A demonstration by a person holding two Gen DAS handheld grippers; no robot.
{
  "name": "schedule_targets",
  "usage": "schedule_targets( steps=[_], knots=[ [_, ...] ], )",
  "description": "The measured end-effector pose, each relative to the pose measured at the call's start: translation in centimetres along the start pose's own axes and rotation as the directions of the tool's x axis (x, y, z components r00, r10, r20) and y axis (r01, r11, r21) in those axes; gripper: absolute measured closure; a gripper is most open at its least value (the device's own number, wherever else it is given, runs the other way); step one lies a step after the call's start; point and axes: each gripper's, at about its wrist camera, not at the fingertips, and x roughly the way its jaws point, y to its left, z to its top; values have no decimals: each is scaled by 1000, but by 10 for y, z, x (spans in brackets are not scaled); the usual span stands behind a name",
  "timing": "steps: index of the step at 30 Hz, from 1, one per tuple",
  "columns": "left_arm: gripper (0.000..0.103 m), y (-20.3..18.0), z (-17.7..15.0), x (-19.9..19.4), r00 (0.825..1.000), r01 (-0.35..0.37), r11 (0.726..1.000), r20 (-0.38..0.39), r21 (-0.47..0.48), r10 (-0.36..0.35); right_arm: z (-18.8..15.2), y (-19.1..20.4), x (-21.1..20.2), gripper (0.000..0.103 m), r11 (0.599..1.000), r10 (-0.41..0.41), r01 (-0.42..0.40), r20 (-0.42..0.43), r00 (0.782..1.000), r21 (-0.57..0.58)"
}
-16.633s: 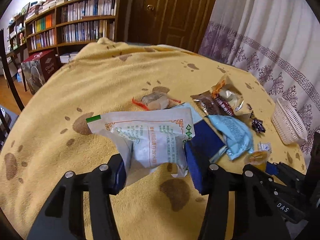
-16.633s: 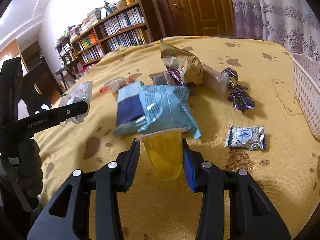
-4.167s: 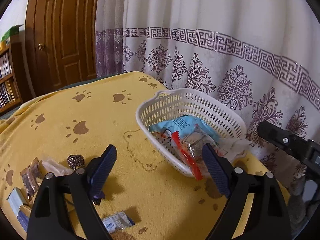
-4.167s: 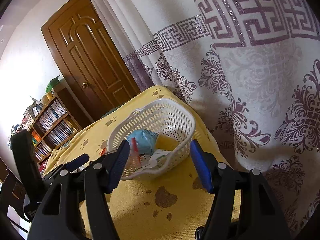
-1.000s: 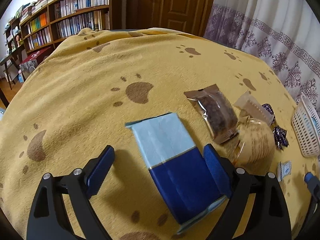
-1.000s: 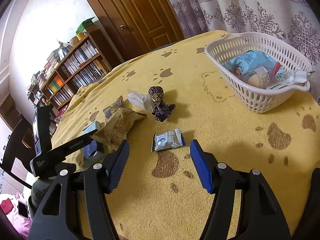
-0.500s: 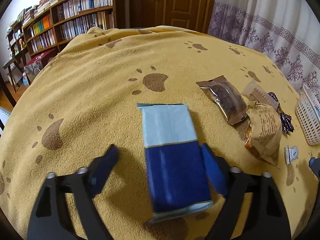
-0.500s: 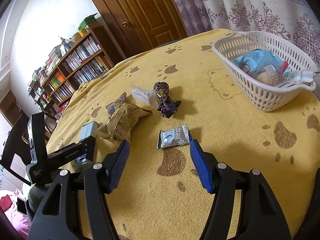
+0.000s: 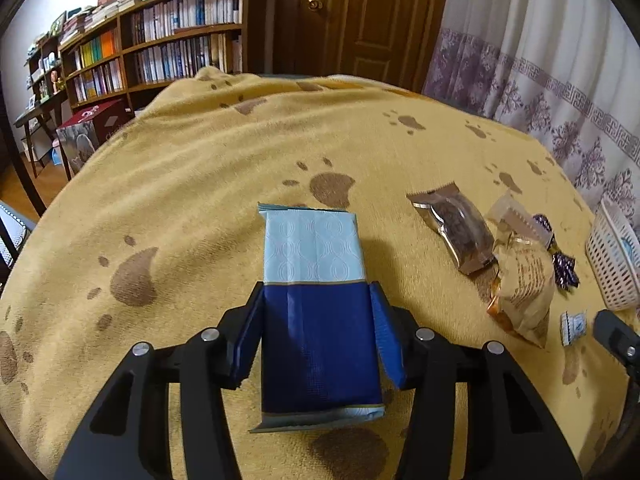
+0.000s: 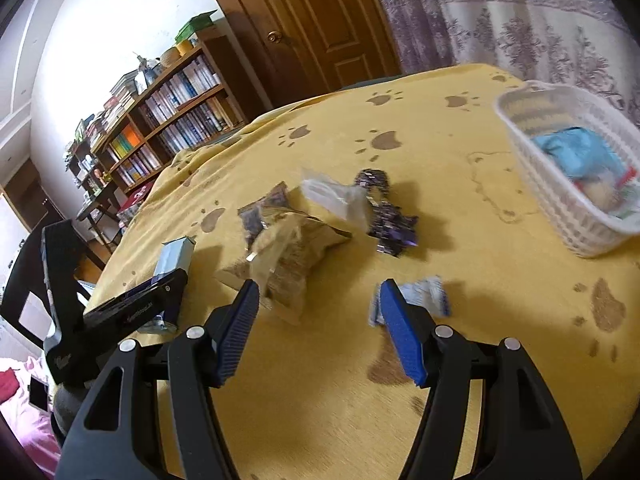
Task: Organize snacks
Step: 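Grasp the tan printed bread bag with the right gripper while the left holds the box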
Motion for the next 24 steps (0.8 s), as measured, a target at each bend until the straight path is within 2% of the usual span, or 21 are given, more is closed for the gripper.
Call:
schedule_targets(
  steps=[11, 17, 24],
  knots=[
    [52, 12, 5, -13, 999, -16, 999, 50, -46, 18, 27, 16, 63, 38, 995, 56, -46, -104, 993, 94],
    [52, 11, 4, -17, 998, -2, 999, 56, -48, 5, 31, 20, 90, 38, 995, 18, -5, -133, 991, 98],
    [52, 10, 5, -17, 998, 3, 999, 56, -47, 0, 28, 35, 97, 38, 998, -58, 57, -108, 992, -9]
  ],
)
